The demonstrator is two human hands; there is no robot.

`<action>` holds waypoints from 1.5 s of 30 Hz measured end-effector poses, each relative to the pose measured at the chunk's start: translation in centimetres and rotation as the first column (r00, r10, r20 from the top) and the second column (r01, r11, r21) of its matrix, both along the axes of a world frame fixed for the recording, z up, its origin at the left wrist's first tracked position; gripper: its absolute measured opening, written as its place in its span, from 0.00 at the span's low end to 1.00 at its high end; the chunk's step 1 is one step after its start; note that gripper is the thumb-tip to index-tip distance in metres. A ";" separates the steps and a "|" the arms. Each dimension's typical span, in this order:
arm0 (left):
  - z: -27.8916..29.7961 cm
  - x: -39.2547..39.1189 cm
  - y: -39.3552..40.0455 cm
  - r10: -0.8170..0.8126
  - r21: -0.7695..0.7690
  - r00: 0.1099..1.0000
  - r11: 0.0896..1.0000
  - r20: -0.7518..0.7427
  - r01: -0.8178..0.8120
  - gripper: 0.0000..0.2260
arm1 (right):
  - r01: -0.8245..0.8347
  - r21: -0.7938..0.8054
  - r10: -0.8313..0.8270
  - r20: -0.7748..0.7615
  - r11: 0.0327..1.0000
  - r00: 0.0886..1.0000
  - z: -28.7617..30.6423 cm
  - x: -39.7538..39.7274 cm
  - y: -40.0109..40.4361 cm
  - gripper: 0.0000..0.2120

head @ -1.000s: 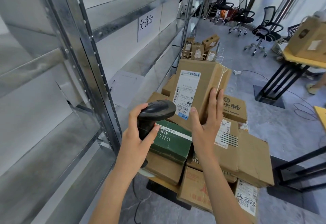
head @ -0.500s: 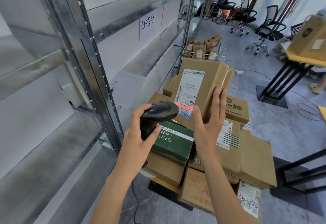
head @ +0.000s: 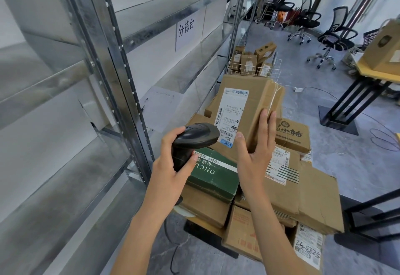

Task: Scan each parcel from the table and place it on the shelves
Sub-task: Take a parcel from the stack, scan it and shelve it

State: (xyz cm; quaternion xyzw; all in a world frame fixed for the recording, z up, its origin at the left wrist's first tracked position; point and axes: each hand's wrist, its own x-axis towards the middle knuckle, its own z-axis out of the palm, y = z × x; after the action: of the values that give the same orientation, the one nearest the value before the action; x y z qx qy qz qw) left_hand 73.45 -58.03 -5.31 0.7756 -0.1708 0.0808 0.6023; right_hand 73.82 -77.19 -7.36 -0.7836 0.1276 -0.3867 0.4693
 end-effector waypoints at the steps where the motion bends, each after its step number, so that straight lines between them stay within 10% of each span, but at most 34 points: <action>1: 0.0 -0.2 0.3 0.021 0.003 1.000 1.000 -0.005 -0.021 0.28 | -0.013 0.004 0.013 -0.005 1.000 1.000 0.1 -0.1 0.3 0.35; 15: -0.3 -6.3 7.5 0.521 -0.144 0.852 0.840 -0.058 -0.524 0.30 | -0.457 0.188 0.474 -0.059 0.869 0.878 0.9 -2.1 6.0 0.34; 29: 1.3 -26.5 12.4 0.950 -0.115 0.313 0.312 0.004 -0.943 0.29 | -0.892 0.344 0.954 -0.057 0.295 0.294 1.3 -13.1 15.3 0.34; 45: 1.1 -54.5 17.4 0.988 -0.248 -0.136 -0.149 -0.071 -0.957 0.27 | -0.841 0.490 0.965 0.003 -0.229 -0.261 2.2 -38.6 30.5 0.34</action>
State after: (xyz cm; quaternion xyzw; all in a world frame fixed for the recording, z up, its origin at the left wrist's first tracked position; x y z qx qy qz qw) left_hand 18.94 -40.60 -4.23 0.5596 0.4369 0.5781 0.4022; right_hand 35.22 -46.68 -5.14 -0.5633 -0.3731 0.3102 0.6688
